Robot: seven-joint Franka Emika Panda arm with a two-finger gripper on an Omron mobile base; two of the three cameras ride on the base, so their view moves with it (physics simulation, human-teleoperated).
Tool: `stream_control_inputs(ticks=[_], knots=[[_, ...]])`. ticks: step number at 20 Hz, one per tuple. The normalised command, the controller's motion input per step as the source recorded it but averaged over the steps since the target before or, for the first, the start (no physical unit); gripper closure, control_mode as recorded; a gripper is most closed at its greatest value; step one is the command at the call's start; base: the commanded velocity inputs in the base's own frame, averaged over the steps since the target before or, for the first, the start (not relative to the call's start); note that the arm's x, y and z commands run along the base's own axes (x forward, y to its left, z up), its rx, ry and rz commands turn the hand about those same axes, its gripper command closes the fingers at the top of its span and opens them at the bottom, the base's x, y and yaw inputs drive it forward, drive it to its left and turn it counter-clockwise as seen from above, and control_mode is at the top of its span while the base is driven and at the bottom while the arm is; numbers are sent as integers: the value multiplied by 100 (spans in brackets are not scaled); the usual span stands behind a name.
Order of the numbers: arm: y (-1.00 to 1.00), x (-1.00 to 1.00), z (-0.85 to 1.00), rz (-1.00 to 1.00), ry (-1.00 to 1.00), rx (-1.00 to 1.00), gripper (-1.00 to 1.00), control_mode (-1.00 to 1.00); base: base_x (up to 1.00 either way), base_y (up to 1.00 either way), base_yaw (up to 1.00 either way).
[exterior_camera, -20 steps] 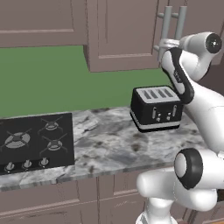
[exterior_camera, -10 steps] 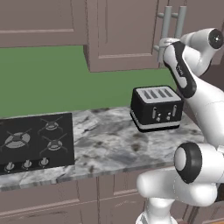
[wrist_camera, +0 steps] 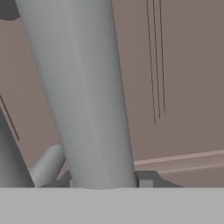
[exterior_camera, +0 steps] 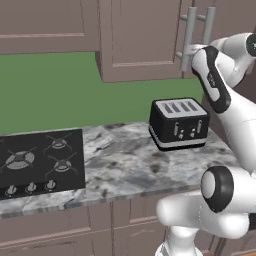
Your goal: Move the syrup bottle and shaker from the cabinet to the dining counter.
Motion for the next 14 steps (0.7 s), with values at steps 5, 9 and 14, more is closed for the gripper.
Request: stream_control_inputs(ticks=[5,9,14], knots=[[-50,-96,5,3,-3,0,100,-100,0,0,0],[-72,-100,6,0,-1,-3,100,-100,0,0,0],[-74,-99,1,0,0,-3,100,-100,0,0,0]])
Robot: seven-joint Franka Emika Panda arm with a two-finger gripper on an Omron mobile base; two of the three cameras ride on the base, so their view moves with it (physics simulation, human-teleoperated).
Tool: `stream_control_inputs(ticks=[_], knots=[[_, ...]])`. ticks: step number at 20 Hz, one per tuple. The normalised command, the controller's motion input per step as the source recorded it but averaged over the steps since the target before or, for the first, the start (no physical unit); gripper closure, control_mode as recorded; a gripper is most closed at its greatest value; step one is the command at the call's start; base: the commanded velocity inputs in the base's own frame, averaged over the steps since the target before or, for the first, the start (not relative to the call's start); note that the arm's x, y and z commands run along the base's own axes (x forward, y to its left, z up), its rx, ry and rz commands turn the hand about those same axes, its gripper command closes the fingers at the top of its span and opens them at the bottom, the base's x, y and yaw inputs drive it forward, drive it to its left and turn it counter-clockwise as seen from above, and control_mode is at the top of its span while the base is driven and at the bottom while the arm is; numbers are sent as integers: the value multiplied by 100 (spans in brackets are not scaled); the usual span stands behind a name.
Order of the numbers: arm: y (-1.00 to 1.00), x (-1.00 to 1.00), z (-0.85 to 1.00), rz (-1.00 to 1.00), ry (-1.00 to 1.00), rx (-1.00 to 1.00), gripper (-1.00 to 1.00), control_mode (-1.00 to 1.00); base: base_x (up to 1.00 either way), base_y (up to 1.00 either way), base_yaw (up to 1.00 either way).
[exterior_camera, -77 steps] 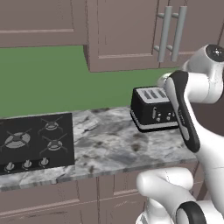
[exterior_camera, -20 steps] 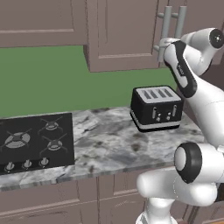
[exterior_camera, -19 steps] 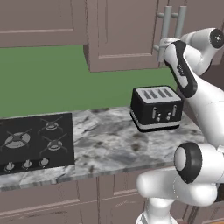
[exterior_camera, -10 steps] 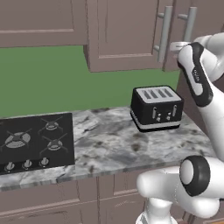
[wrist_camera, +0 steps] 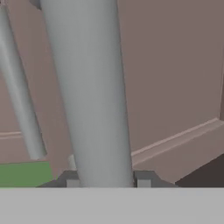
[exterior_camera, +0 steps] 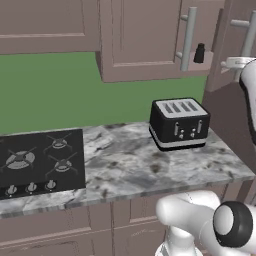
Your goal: Move the syrup bottle and shaker from the cabinet to the dining counter.
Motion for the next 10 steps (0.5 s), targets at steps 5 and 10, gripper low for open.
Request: stream_control_inputs(ticks=[5,10], knots=[[-32,-30,0,0,0,0,-100,-100,0,0,0],[-42,-7,0,0,2,-1,-100,-100,0,0,0]])
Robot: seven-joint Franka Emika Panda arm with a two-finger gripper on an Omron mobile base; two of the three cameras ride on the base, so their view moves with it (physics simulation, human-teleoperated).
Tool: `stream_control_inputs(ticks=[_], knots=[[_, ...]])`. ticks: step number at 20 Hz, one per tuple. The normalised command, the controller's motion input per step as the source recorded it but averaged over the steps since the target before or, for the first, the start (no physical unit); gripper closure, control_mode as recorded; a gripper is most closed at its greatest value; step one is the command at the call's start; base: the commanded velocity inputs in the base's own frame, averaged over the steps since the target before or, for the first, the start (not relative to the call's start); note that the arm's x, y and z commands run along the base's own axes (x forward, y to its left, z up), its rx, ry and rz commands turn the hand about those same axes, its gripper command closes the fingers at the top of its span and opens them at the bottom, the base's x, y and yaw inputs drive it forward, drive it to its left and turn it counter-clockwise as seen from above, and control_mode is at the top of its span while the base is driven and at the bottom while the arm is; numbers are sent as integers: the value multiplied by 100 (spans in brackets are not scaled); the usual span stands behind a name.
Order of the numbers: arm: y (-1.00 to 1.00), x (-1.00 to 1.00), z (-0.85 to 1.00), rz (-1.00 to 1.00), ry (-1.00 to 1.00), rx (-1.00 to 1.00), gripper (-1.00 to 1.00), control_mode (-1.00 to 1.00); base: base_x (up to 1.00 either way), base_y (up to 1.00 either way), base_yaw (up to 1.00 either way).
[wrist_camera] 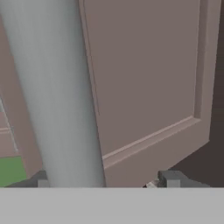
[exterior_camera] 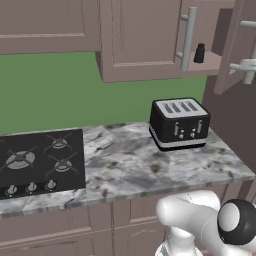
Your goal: Move the syrup bottle and shaker from the cabinet to the dining counter.
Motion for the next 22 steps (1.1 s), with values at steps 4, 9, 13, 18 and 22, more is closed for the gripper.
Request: stream_control_inputs(ticks=[4,9,13,18,22], knots=[[-72,-4,0,0,0,-7,-100,-100,0,0,0],[-23,-36,0,0,0,-8,-100,-100,0,0,0],[0,-66,9,-7,0,-13,-100,-100,0,0,0],[11,-95,16,-7,-5,-14,-100,-100,0,0,0],[84,-68,4,-13,-5,-25,-100,-100,0,0,0]])
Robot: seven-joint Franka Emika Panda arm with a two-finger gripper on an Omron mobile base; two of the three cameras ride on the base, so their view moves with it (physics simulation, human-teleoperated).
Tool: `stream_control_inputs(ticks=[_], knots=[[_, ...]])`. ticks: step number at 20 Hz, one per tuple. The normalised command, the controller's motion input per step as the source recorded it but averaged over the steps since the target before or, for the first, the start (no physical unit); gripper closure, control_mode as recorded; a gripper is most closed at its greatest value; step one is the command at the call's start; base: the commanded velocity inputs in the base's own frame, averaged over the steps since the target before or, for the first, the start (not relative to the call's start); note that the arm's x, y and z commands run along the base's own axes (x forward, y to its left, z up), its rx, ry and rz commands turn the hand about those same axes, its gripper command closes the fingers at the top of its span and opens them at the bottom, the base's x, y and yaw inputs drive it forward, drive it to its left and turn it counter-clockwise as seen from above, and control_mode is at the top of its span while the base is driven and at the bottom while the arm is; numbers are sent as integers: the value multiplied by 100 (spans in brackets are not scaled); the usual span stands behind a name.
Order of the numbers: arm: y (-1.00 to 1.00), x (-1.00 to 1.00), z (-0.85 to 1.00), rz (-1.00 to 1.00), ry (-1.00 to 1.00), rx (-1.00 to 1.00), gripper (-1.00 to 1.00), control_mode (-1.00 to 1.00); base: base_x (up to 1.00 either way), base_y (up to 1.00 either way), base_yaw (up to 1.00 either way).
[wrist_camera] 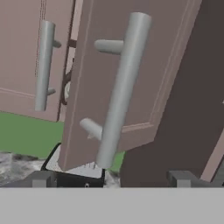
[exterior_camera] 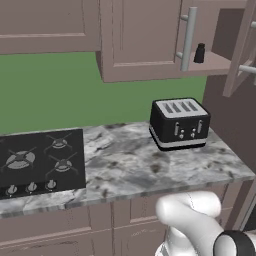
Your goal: Move the syrup bottle and shaker from the cabinet to the dining counter.
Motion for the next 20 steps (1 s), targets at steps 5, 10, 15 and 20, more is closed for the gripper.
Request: stream_control_inputs(ticks=[5,10,15,20], knots=[[100,10,-13,-25,0,-45,-100,-100,0,0,0],[90,78,-32,-35,7,-46,-100,-100,0,0,0],[33,100,-23,-38,7,-38,-100,-100,0,0,0],[4,98,-3,-38,12,-33,-100,-100,0,0,0]])
